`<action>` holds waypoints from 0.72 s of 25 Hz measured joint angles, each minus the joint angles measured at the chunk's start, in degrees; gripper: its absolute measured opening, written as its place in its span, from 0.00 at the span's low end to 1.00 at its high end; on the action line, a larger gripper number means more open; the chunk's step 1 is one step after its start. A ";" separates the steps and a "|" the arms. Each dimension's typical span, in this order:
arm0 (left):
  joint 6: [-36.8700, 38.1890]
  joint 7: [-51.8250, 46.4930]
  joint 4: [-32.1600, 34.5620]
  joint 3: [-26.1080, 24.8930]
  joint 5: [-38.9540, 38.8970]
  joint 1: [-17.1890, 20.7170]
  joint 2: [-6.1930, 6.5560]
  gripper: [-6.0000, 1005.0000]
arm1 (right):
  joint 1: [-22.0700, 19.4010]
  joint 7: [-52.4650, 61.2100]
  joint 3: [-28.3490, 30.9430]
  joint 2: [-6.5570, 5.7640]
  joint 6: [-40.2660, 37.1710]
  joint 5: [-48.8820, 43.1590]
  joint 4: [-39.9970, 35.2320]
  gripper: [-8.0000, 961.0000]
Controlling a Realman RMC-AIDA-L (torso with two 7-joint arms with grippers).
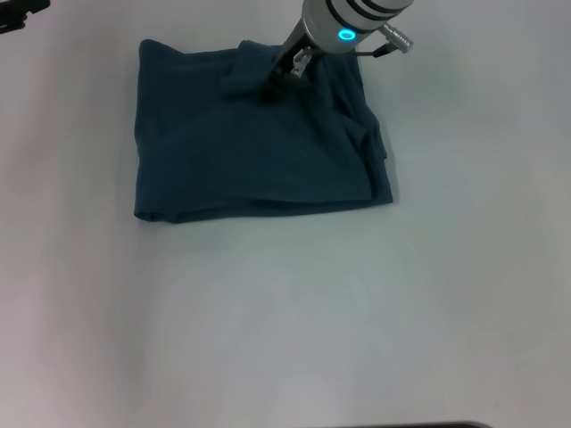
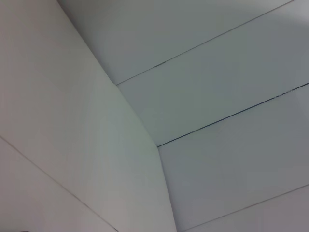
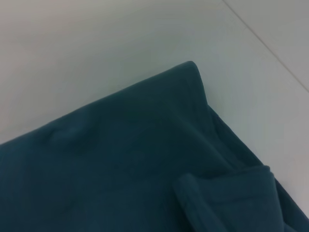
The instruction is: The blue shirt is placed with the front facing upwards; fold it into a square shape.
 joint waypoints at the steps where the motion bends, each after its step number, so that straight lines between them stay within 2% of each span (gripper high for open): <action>1: 0.00 0.00 0.00 0.00 0.00 0.00 0.00 0.96 | 0.00 0.00 0.00 0.00 0.00 0.00 0.00 0.56; 2: -0.01 0.01 0.00 0.00 0.00 -0.04 -0.03 0.96 | 0.17 0.01 0.00 0.02 -0.03 -0.04 0.14 0.56; 18: -0.74 0.25 0.61 0.18 0.31 -0.29 -0.17 0.96 | 0.45 0.93 -0.27 0.03 -0.42 -0.24 0.38 0.21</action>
